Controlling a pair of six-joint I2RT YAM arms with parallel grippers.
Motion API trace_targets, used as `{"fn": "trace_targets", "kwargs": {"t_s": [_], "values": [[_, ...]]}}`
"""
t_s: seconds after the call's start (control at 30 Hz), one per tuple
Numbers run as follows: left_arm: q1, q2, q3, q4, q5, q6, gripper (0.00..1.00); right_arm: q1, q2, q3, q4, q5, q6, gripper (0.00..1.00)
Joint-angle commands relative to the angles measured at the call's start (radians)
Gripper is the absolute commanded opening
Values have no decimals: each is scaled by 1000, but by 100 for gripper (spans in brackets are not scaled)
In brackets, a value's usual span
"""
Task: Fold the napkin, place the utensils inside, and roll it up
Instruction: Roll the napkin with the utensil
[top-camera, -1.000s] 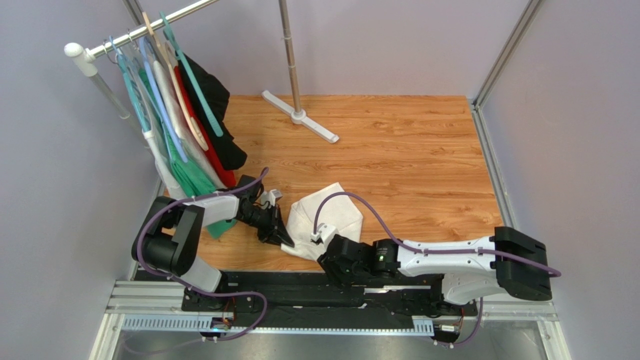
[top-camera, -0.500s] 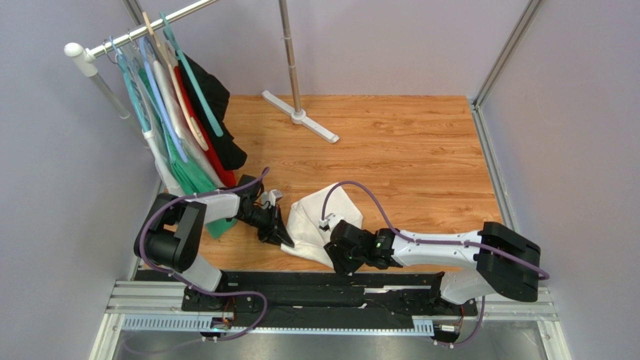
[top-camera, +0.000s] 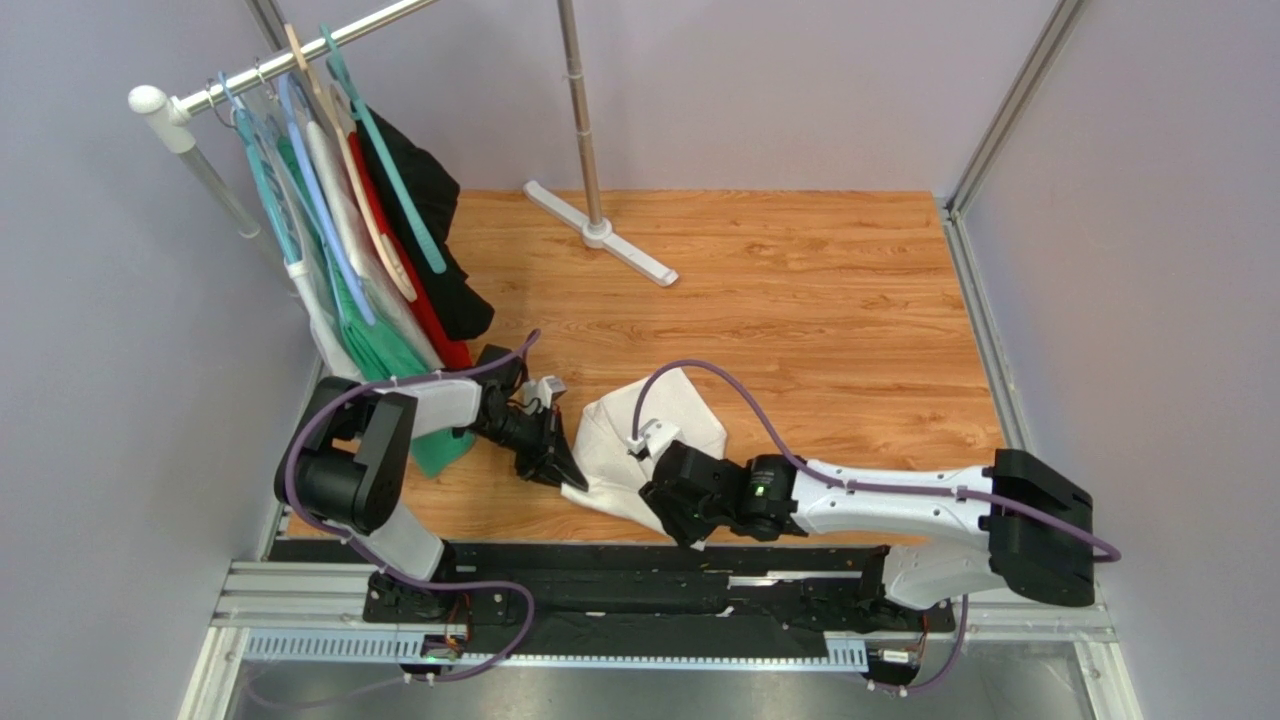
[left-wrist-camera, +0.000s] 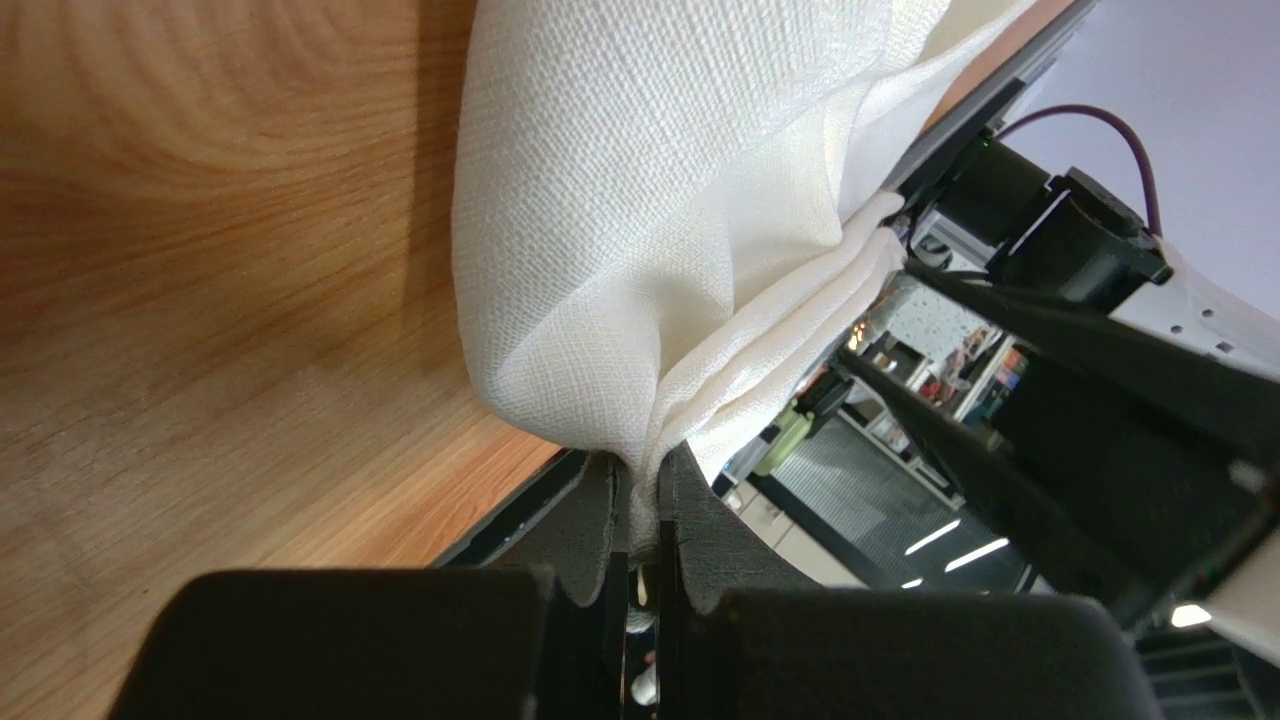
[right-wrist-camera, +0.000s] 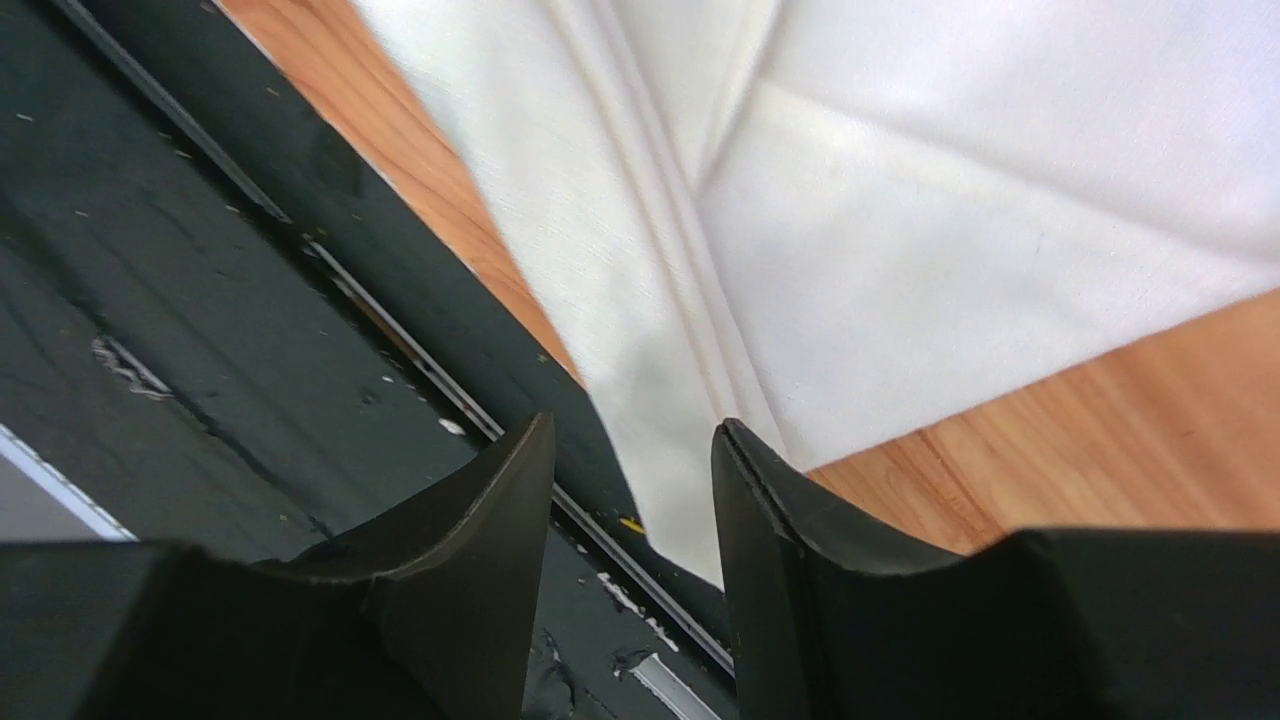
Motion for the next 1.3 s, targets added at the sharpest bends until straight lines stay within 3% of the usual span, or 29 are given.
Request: {"fn": "trace_targets", "kwargs": {"t_s": [0.0,0.3,0.47,0.77,1.27], "values": [[14,12,38,-25,19,36,0,112,2,130,4,187,-98,48],[24,40,41,-28,35,43,0,220,213,177,131,382,-137,50],[25,43,41,-32,35,46,0,250,244,177,182,471,-155,51],[30,51,44,-32,39,46,0,301,328,210,208,516,-198,52],[31,68,43,-34,50,52,0,290,490,237,208,726,-175,51]]}}
